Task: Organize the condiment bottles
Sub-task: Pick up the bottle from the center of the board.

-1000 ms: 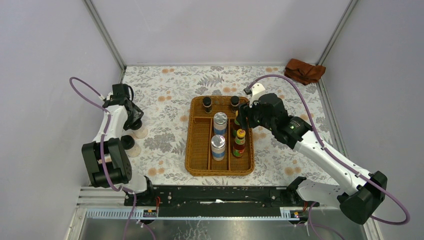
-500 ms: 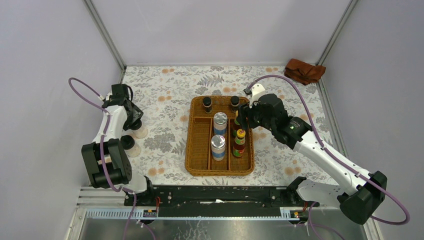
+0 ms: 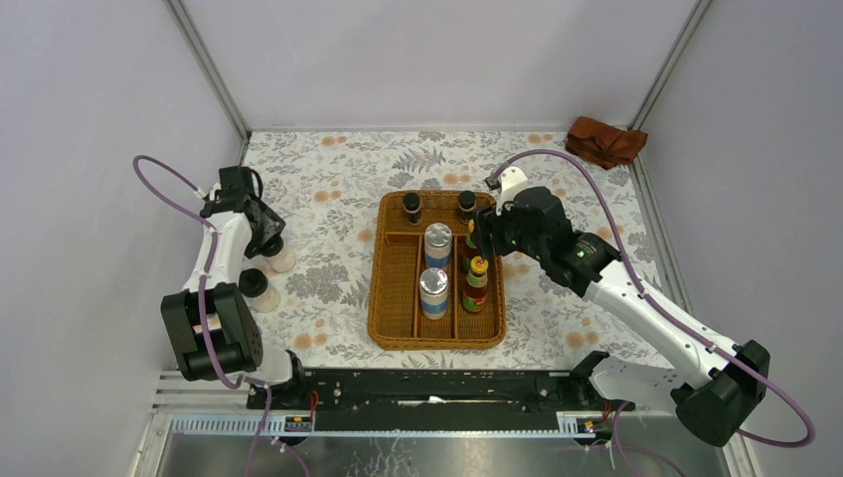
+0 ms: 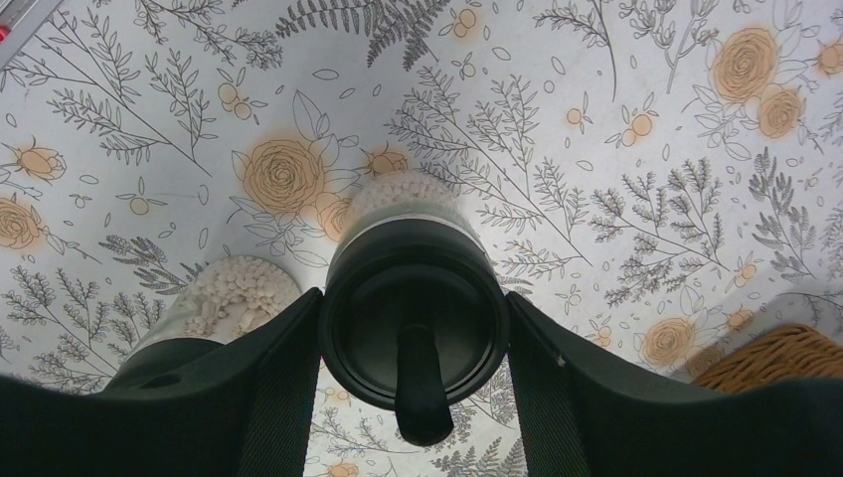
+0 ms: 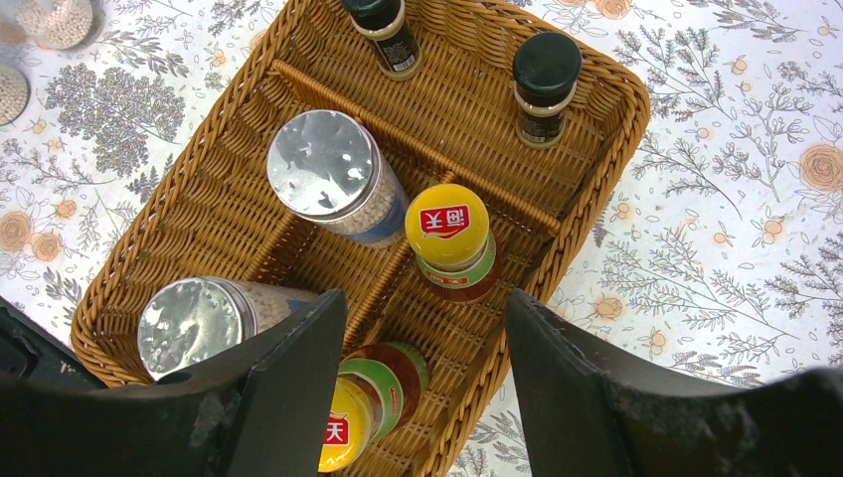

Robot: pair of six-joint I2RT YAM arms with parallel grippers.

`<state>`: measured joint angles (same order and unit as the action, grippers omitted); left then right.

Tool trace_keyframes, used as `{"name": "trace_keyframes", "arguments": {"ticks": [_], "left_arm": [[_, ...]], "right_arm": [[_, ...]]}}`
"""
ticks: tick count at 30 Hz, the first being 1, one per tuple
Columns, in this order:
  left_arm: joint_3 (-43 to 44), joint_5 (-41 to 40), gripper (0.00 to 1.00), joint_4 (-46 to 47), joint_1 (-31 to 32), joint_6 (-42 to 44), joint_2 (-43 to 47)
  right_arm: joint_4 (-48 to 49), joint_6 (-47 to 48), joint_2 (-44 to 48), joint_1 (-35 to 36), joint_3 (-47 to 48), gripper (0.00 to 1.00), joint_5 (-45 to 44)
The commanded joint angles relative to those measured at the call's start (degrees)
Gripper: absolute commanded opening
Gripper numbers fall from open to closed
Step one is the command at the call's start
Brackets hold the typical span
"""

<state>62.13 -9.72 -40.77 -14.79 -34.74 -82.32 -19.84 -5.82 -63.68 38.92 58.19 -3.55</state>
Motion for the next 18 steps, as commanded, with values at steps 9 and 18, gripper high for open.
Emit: {"name": "trace_keyframes", "arguments": {"ticks": [9,18], "left_arm": [[2.1,1.8,0.00,-0.4,-0.6,2.1,3.9],[2.2,4.3,0.00,-0.4,-0.4,2.0,4.8]], "right_arm": [[1.0,-0.1,0.9,-0.5,1.3,0.66,-0.2],[0.2,-0.3,0.4,-0.5,2.6,0.66,-0.9]]}}
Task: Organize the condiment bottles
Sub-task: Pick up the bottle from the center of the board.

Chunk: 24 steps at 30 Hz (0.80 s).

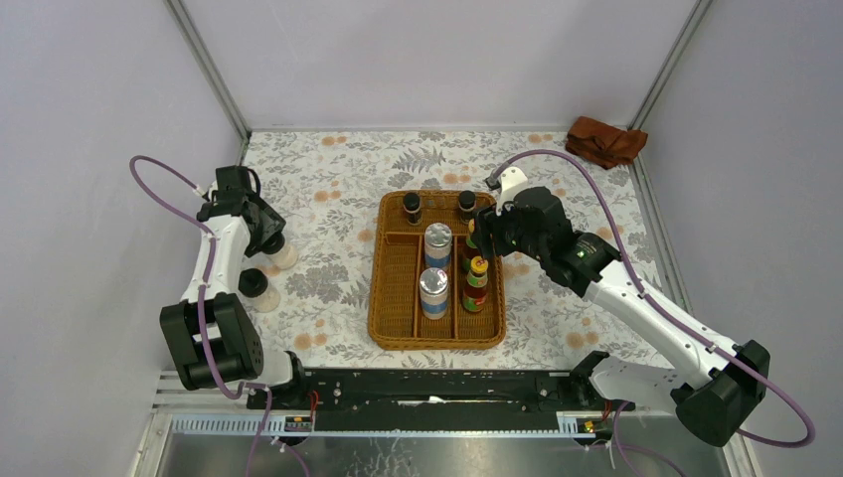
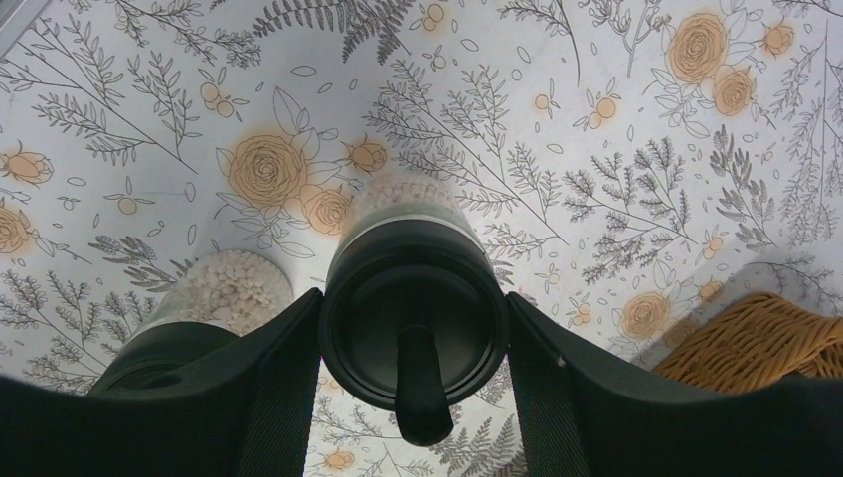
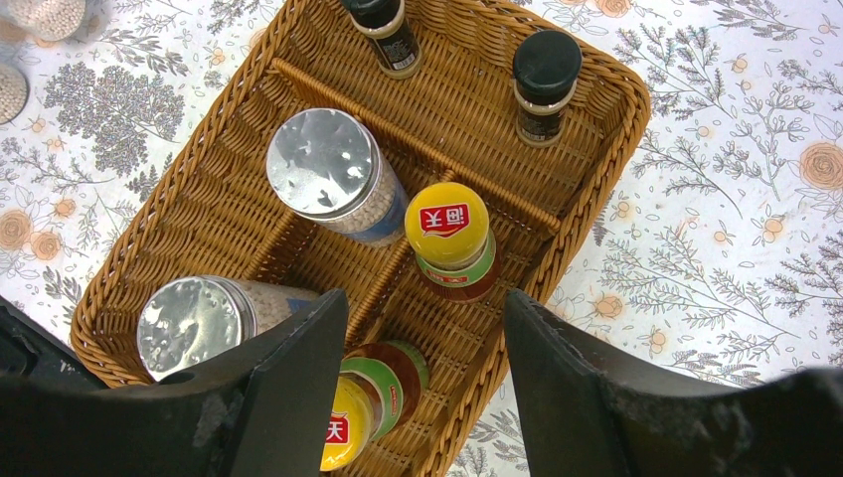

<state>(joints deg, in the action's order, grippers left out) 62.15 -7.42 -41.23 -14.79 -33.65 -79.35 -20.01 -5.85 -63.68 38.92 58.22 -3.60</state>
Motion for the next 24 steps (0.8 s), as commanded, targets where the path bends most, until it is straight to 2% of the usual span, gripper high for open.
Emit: {"name": "trace_keyframes", "arguments": {"ticks": [1,13,24], "left_arm": [[2.3,2.3,0.00,0.0,-0.4,0.9,1.9],[4.3,2.7,0.00,-0.1,2.8,2.2,3.4],[8.0,-0.8,0.00,-0.7,12.0,6.3,4.1]], "right_arm": [[0.2,-0.3,0.2,-0.5,2.7,0.66,-0.9],[0.1,-0.9,-1.8,-0.5,4.5,0.64,-1.2],[0.2,-1.3,-3.4,-0.5,6.1,0.63,-1.6]]}}
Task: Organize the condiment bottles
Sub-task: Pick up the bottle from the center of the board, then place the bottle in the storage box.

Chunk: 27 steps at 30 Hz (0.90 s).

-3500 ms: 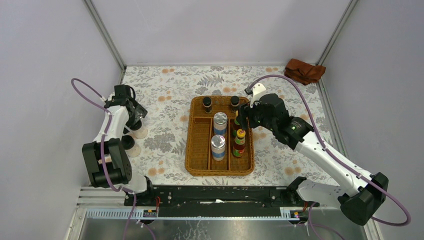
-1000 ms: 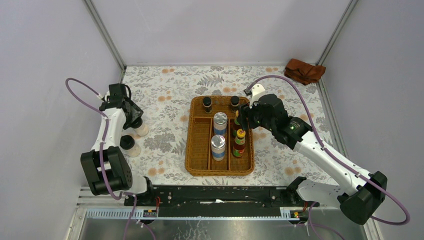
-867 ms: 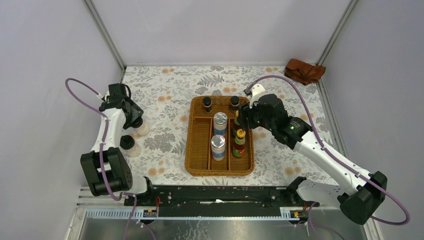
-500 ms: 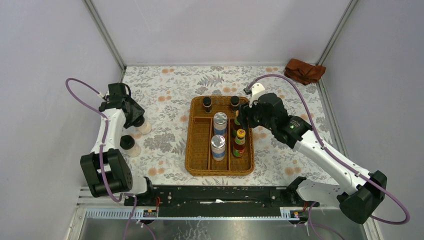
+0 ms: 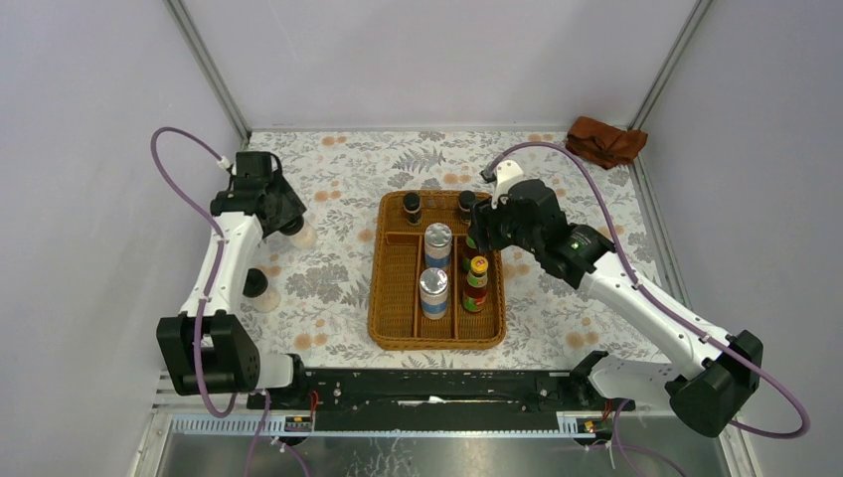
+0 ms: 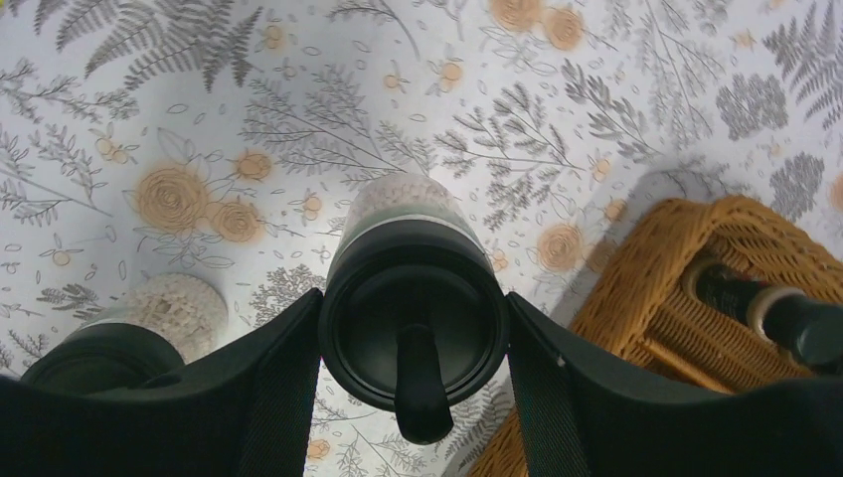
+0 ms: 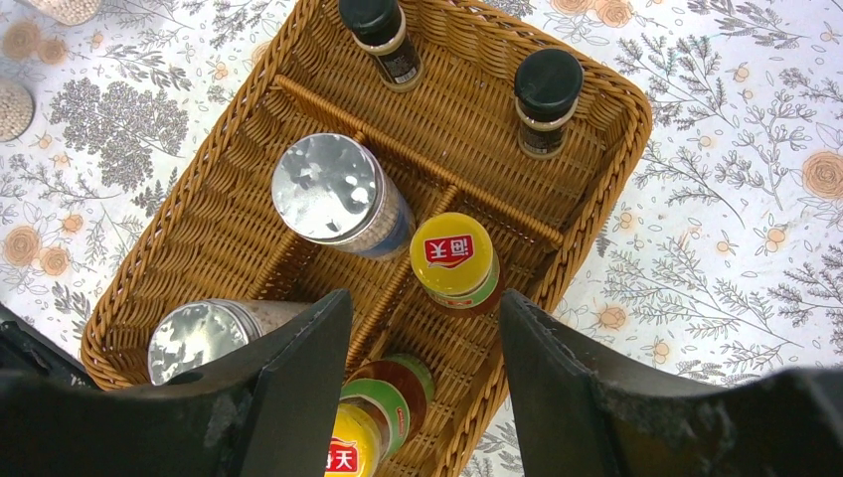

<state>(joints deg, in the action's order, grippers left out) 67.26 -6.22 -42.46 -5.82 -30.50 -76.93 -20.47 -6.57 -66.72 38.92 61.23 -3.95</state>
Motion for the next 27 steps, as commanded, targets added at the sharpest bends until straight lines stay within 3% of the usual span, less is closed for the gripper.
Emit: {"name": "trace_keyframes", "arguments": {"ticks": [1,13,27], "left_arm": [[3.2,-2.3,0.00,0.5,4.0,4.0,1.6],[5.4,-4.3,0.00,0.8,17.0,9.8,1.2],[9.3,-2.8,0.00,-1.3,27.4,10.3,-0.1]], "right_arm": [[0.6,-0.5,-0.4,-0.5,3.3,0.63,-1.5],[0.4,0.3,-0.4,-0.5,5.5,0.63,-4.3],[1.0,0.8,0.3,-0.5,6.9,0.64,-9.3]]}}
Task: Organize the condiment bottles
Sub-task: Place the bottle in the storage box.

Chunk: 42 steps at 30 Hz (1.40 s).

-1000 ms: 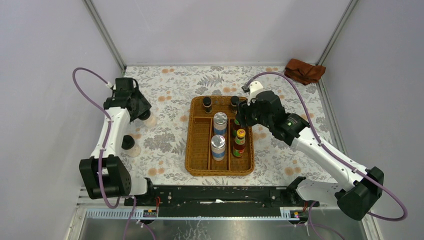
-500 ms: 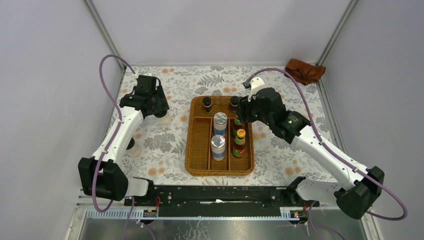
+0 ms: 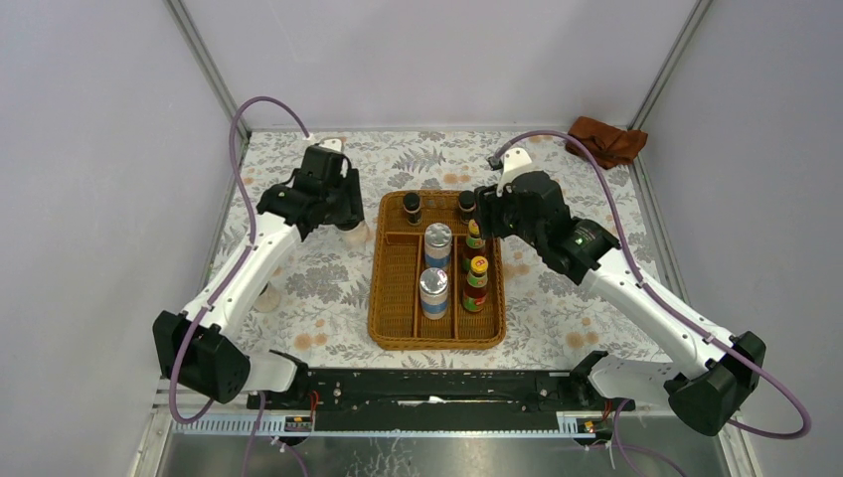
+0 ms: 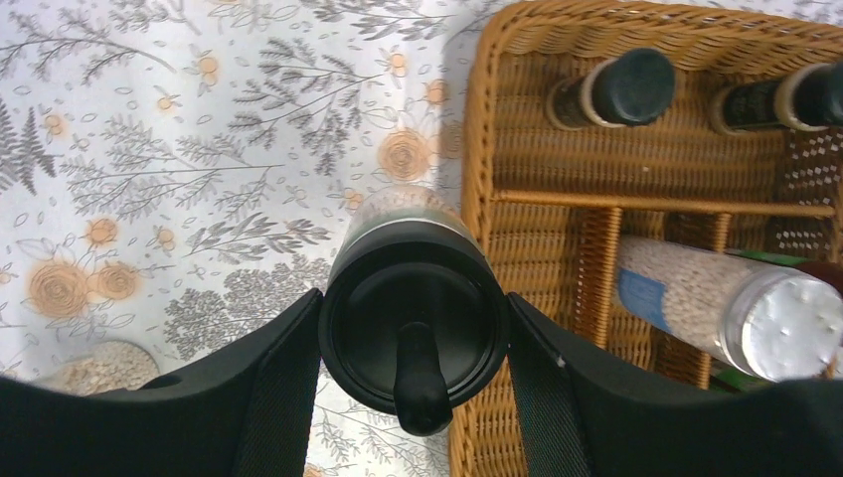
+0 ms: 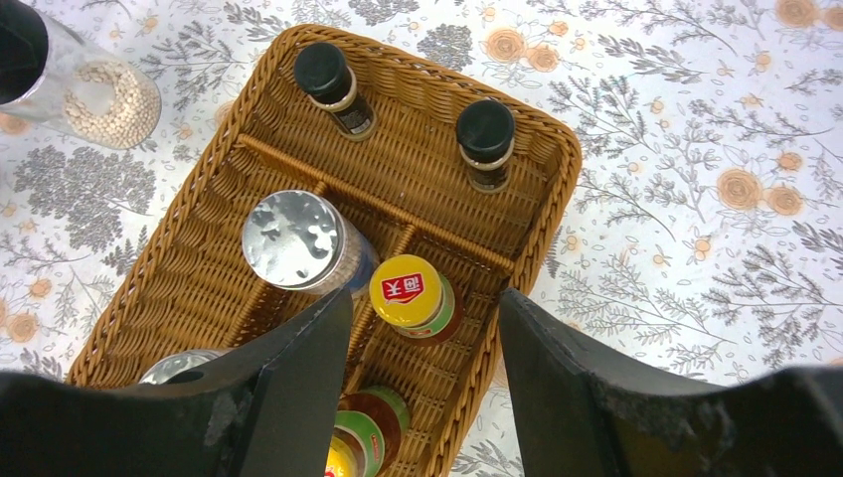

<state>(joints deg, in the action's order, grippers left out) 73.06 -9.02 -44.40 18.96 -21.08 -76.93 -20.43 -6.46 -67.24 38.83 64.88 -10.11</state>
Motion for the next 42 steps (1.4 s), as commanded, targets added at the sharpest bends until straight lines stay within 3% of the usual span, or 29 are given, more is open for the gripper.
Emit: {"name": "trace_keyframes", "arguments": {"ticks": [1,18,42], "left_arm": [[3.8,0.0,0.00,0.4,3.7,0.8,-0.3],[6.3,-0.5,0.00,-2.0,15.7,-3.1,-5.3],[-7.8,2.3,0.00,14.0,16.2,-1.1,-6.2]], "right_arm": [[0.9,0.8,0.8,-0.4,3.3,0.64,-3.5],[-0.1,-0.3,1.4,-0.4,3.5,0.64,-12.5],[-0.7,-0.7,2.3,-0.8,4.5,0.64,-13.3]]}}
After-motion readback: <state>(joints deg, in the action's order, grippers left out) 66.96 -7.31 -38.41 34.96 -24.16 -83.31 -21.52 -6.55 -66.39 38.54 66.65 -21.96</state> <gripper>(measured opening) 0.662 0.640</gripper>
